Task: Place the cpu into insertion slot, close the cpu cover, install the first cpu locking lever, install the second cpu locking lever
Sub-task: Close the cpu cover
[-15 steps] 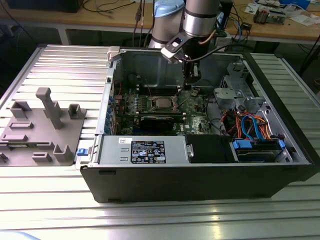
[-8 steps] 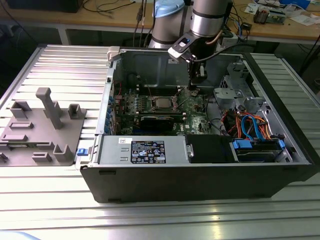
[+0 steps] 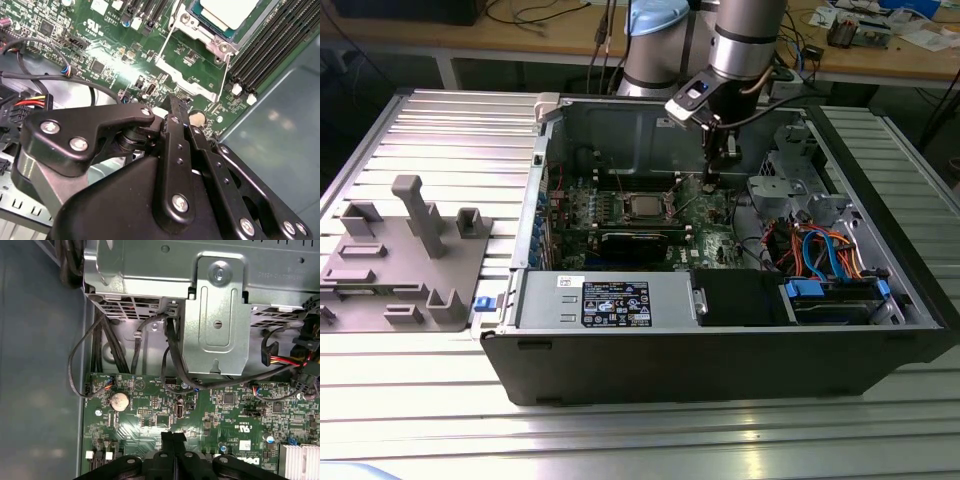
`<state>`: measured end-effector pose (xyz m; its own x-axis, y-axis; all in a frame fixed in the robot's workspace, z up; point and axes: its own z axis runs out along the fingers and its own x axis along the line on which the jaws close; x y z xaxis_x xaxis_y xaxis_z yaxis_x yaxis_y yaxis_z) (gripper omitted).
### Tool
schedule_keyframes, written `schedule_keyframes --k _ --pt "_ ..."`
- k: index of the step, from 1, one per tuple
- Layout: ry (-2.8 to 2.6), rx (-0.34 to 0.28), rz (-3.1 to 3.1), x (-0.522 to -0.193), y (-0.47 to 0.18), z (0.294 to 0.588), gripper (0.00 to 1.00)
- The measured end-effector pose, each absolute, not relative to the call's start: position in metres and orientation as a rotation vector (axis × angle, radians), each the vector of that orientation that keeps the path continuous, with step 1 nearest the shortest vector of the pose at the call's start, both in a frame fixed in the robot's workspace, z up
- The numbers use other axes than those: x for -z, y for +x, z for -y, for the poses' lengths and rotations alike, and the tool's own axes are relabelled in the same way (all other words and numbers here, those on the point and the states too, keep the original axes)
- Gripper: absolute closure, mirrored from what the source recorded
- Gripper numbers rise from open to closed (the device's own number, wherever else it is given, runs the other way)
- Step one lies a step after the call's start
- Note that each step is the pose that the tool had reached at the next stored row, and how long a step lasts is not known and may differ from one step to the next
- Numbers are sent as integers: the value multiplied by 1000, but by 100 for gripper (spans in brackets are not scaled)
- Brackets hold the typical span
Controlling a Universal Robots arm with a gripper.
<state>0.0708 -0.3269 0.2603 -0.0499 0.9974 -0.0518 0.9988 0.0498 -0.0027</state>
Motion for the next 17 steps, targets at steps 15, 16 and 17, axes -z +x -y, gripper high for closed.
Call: schedule_keyframes --k 15,16,17 --pt "2141 58 -2251 -251 64 327 89" --pt "2141 58 -2251 -251 63 327 89" --pt "2141 58 -2251 -251 63 327 89"
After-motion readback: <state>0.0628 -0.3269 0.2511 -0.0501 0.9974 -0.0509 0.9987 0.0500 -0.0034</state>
